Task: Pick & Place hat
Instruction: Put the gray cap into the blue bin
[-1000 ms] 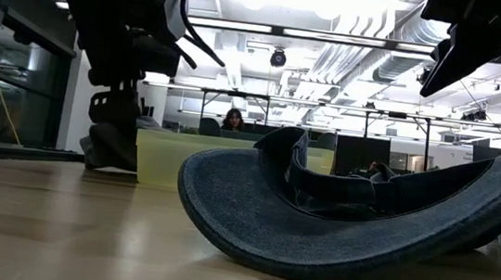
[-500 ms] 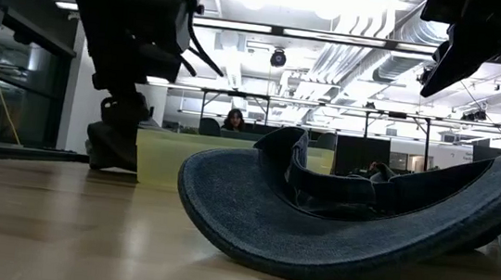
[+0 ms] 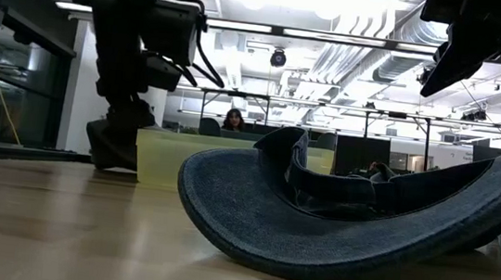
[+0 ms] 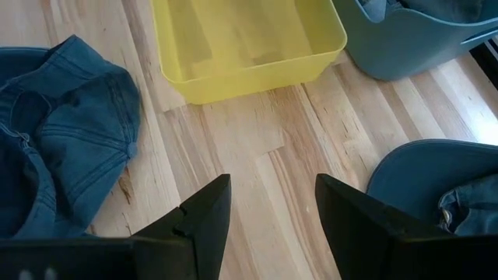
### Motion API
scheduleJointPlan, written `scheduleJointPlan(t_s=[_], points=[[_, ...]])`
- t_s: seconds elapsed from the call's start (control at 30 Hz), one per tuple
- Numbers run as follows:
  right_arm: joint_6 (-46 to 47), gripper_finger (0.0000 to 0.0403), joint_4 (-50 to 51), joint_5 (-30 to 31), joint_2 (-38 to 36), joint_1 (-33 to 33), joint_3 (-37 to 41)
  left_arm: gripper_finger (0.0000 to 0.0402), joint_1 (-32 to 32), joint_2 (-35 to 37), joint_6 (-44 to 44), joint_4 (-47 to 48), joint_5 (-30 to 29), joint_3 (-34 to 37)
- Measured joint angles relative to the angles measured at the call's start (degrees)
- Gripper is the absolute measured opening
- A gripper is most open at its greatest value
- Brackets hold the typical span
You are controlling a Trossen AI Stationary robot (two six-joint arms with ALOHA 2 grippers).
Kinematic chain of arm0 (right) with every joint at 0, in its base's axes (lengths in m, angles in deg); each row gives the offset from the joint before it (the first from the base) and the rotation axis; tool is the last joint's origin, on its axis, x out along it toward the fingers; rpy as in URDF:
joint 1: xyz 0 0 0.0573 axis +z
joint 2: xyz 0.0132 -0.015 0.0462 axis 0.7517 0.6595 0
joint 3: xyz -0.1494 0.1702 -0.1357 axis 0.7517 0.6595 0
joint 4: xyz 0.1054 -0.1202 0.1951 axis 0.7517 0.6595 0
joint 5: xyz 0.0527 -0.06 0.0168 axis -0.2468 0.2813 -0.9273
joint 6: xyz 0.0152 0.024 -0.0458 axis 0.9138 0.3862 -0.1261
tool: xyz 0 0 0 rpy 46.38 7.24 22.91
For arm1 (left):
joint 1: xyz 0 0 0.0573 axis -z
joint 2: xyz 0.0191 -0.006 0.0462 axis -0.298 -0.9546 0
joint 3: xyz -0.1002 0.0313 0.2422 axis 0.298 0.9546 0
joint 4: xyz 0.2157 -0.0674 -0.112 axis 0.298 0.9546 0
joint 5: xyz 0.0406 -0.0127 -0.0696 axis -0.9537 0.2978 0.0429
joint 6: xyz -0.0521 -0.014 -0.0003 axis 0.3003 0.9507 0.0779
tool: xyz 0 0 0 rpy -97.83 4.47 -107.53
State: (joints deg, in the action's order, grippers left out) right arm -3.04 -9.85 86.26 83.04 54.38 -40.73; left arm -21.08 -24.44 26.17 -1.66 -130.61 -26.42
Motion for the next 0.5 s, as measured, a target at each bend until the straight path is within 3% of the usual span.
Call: scheduleJointPlan(t_s=[0.1, 0.23, 0.37, 0.5], points=[[0.47, 0.0183, 0.00, -0.01, 0.00, -0.01, 0.00, 0.0284, -0.29, 0.00, 0.00, 0.03, 0.21, 0.00], [0.60, 0.0183, 0.00, -0.02, 0.00, 0.00, 0.00, 0.0228, -0.51, 0.00, 0.11, 0.05, 1.50, 0.00], [0.60, 0.0183, 0.00, -0.02, 0.00, 0.01, 0.00, 0.0145, -0.49, 0.00, 1.26, 0.45, 2.97, 0.00], [1.04, 0.0183, -0.02, -0.04, 0.00, -0.01, 0.00, 0.0035, -0.49, 0.00, 2.99, 1.36, 4.61, 0.00]])
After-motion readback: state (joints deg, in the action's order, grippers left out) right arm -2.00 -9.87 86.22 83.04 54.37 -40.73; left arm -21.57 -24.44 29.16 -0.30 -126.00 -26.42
